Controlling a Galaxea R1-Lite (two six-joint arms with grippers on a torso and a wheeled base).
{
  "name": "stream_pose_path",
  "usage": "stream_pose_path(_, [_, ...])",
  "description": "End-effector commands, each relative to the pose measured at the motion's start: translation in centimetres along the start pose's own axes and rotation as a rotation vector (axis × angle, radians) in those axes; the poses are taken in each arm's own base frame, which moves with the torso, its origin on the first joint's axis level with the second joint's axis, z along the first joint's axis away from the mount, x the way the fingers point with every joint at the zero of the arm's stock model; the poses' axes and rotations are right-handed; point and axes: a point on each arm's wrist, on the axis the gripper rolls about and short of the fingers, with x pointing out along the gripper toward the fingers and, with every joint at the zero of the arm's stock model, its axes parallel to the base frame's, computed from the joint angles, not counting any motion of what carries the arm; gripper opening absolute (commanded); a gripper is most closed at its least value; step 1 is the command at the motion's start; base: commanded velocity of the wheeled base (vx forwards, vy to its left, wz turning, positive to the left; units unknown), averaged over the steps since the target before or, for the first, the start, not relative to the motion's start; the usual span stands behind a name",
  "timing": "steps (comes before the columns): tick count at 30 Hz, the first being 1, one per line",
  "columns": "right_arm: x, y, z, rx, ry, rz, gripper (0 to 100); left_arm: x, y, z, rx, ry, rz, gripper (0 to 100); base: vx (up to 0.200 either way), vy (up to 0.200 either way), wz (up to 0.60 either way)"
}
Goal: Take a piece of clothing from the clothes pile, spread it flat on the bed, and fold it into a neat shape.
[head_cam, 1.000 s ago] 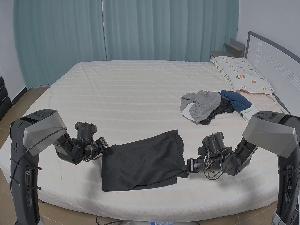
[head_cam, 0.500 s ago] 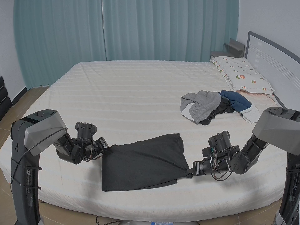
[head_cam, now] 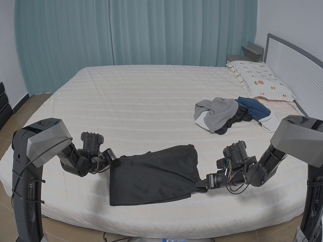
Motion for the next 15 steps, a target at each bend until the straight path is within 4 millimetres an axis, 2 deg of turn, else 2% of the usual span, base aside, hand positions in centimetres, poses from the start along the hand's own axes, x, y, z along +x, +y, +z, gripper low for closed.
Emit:
stream_pose_path(1, [0.5,0.4,1.6,0.007,-0.056,0.013,100,0.0,0.0,0.0,-0.002,-0.001,-0.003,100,0.000,0.000,0.00])
stream_pose_path(4, [0.8,1.0,3.9,0.069,-0.130,0.036,100,0.0,-0.1,0.1,-0.008,-0.005,-0.008,100,0.000,0.000,0.00])
stream_pose_path(5, [0.8,1.1,4.1,0.077,-0.136,0.039,100,0.0,-0.1,0.1,-0.009,-0.004,-0.008,100,0.000,0.000,0.00])
stream_pose_path(7, [2.1,1.5,5.8,0.148,-0.196,0.035,100,-0.1,-0.1,0.2,-0.015,-0.005,-0.011,100,0.000,0.000,0.00])
stream_pose_path(8, [2.3,1.5,5.9,0.155,-0.203,0.029,100,-0.1,-0.1,0.2,-0.016,-0.005,-0.011,100,0.000,0.000,0.00])
stream_pose_path(9, [4.0,1.5,6.9,0.190,-0.263,-0.017,100,0.0,0.1,0.3,-0.036,-0.009,-0.010,100,0.000,0.000,0.00])
stream_pose_path(15, [8.0,0.6,7.6,0.223,-0.339,-0.092,100,0.1,0.2,0.4,-0.049,-0.012,-0.009,100,0.000,0.000,0.00])
